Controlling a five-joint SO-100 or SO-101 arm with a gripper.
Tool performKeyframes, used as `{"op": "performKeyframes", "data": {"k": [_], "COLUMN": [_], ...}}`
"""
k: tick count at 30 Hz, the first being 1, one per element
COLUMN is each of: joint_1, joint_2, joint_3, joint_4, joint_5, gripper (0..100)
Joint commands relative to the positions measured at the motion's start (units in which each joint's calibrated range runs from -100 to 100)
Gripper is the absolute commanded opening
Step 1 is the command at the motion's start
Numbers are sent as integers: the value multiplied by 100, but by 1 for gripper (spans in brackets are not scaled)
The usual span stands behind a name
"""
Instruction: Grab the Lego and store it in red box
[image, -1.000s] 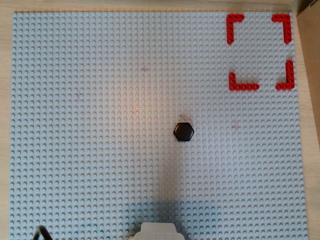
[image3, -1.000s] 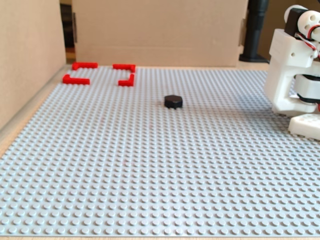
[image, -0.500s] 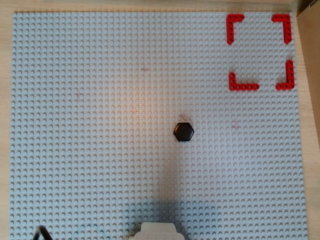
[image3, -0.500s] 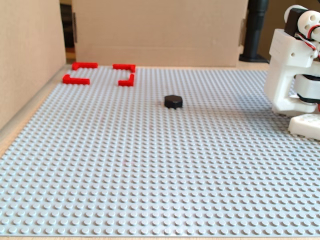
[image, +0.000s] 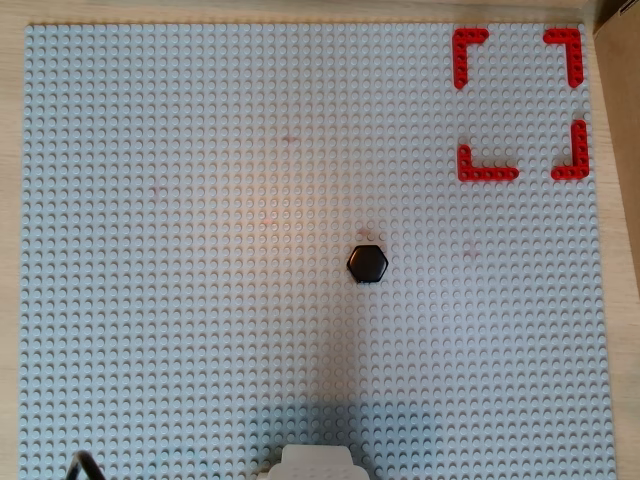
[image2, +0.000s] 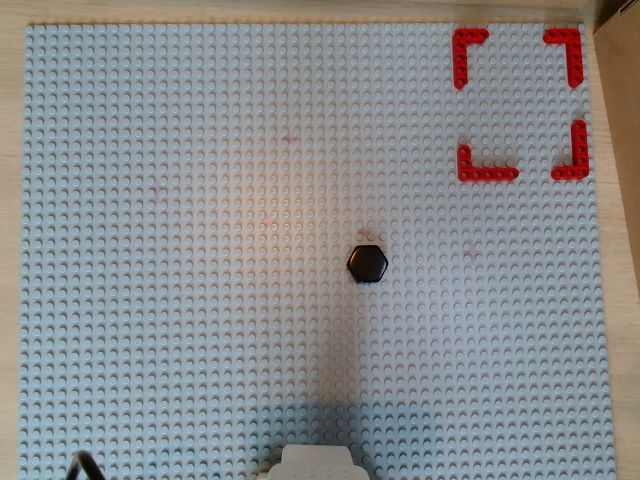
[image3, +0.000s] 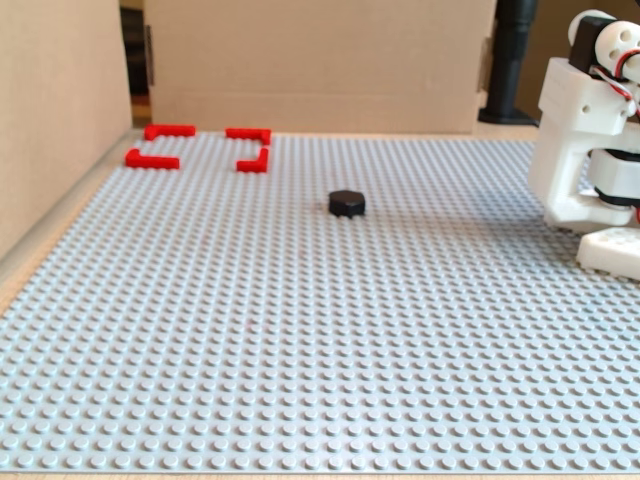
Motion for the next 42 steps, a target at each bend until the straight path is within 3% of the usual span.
{"op": "performKeyframes", "data": {"k": [1, 35, 38, 42], "joint_1": [-23, -46, -46, -53], "joint_2": [-59, -17, 466, 2102], "joint_3": [29, -308, -408, -898], "joint_4": [7, -107, -774, -712], "joint_5": [26, 31, 198, 307], "gripper": [1, 1, 1, 2]}}
